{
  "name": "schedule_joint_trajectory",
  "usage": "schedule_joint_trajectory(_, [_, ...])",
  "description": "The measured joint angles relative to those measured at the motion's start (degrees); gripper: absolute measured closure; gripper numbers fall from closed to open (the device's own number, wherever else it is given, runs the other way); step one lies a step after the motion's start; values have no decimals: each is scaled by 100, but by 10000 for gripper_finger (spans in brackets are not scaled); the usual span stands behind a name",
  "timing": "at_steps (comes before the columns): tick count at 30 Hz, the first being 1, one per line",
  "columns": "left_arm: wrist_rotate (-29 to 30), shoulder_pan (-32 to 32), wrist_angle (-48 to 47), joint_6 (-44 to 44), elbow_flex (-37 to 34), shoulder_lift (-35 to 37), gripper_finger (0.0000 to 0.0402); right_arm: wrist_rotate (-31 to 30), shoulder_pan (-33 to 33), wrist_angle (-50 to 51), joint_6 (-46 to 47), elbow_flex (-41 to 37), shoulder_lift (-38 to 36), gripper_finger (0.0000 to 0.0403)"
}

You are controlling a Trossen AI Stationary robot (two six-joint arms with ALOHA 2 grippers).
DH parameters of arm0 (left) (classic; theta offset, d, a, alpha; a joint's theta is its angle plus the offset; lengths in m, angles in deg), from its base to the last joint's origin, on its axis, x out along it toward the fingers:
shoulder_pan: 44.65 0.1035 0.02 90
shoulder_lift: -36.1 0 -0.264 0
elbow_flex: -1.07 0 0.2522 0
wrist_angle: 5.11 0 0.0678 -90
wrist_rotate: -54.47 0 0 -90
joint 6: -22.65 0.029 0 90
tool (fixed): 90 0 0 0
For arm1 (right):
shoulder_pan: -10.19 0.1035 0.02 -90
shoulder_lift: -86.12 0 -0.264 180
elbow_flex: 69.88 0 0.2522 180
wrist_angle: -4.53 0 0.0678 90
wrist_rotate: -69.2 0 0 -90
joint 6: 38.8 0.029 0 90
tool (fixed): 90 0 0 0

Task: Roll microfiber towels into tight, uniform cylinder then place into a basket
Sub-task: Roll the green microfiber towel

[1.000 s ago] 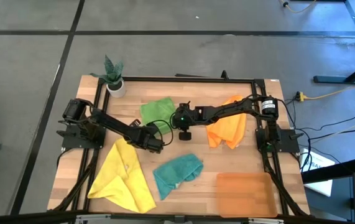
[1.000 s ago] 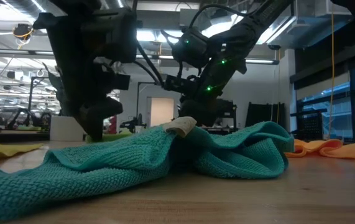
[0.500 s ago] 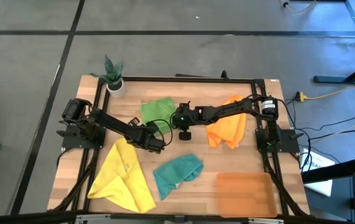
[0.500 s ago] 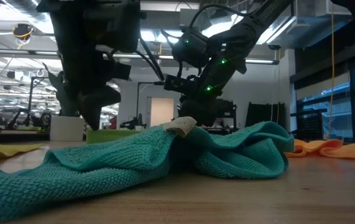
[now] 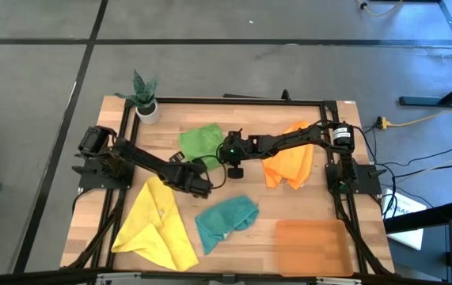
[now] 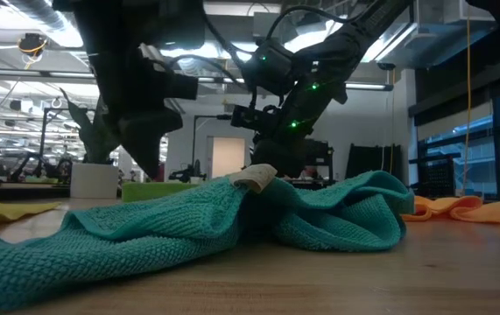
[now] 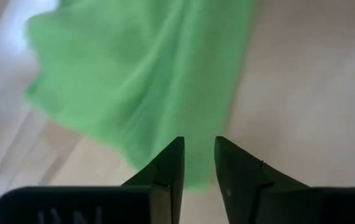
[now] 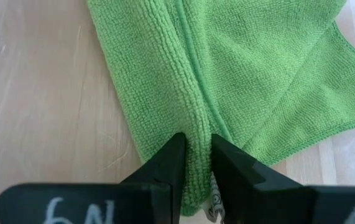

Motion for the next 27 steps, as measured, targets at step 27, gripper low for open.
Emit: schedule_joint_trajectory(27, [-165,417,1233,417,-961,7,321,22,0,35,141,0,0,326])
